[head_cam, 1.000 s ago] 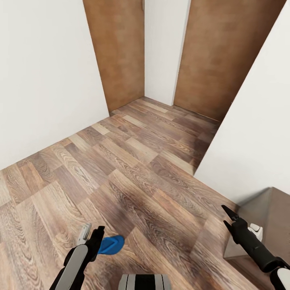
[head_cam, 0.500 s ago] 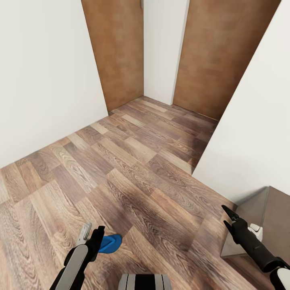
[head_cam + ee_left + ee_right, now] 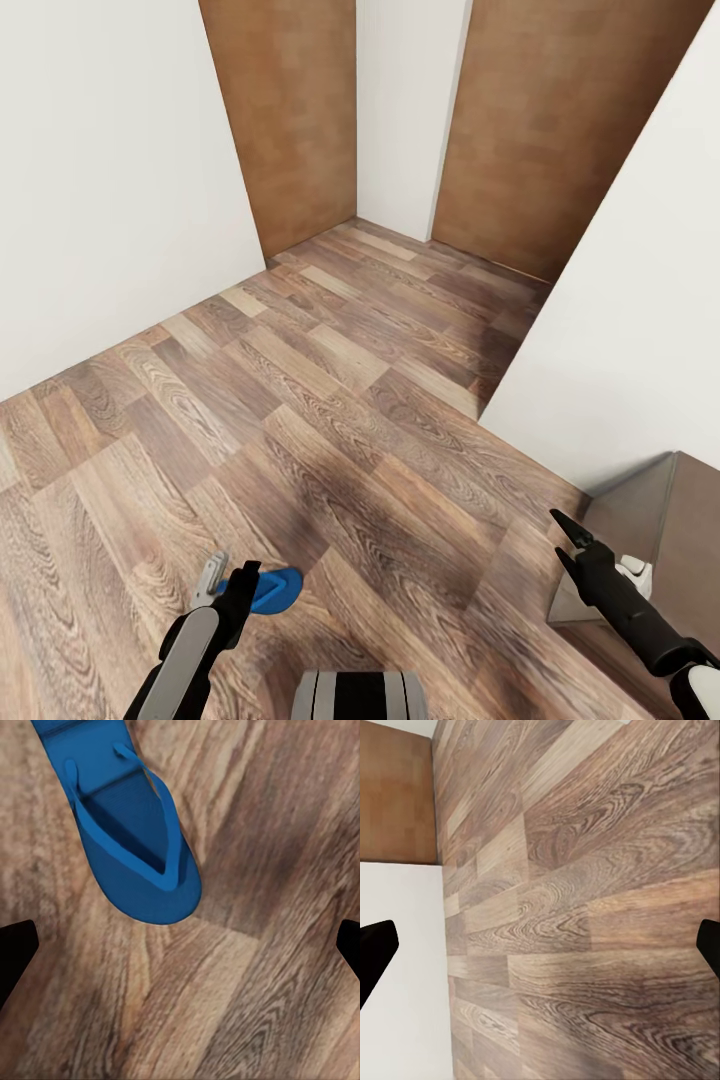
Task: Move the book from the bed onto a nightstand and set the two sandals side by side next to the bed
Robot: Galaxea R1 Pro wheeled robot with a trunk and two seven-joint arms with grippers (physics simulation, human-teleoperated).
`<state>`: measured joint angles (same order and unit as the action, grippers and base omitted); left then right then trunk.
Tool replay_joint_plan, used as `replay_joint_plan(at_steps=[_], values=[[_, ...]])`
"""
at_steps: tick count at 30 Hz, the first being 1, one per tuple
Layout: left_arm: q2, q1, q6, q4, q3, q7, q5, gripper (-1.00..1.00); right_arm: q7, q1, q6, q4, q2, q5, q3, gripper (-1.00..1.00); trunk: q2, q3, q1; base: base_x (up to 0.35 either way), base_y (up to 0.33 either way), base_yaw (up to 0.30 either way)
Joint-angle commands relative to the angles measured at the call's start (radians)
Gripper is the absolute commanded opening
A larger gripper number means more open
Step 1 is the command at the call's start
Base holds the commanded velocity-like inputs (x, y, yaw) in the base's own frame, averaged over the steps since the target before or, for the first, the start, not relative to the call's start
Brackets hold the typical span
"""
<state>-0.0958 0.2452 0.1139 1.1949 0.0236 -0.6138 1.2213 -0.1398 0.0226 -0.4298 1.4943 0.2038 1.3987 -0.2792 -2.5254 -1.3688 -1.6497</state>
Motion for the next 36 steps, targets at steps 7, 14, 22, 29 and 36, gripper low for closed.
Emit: replay_joint_plan(at_steps=[7,14,22,29,36], values=[[-0.001,0.0,0.006,0.002,0.002,-0.004,0.003,1.0,-0.001,0.0,-0.006,0.0,0.0,0.004,-0.002,1.0,0.0,-0.001,0.0,0.0,0.0,0.0],[-0.001,0.0,0.006,0.002,0.004,-0.003,0.003,1.0,-0.001,0.0,-0.006,0.0,-0.001,0.003,-0.002,1.0,0.0,-0.001,0.0,0.0,0.0,0.0],[-0.001,0.0,0.005,0.002,0.004,-0.002,0.003,1.0,-0.001,0.0,-0.006,0.0,0.0,0.003,-0.002,1.0,0.0,-0.001,0.0,0.0,0.0,0.0],[-0.001,0.0,0.006,0.002,0.004,-0.001,0.003,1.0,-0.001,0.0,-0.006,0.0,-0.001,0.003,-0.002,1.0,0.0,-0.001,0.0,-0.016,-0.017,0.0],[-0.001,0.0,0.005,0.002,0.004,-0.001,0.003,1.0,-0.001,0.0,-0.006,0.0,-0.001,0.003,-0.002,1.0,0.0,-0.001,0.0,0.081,-0.002,0.0]])
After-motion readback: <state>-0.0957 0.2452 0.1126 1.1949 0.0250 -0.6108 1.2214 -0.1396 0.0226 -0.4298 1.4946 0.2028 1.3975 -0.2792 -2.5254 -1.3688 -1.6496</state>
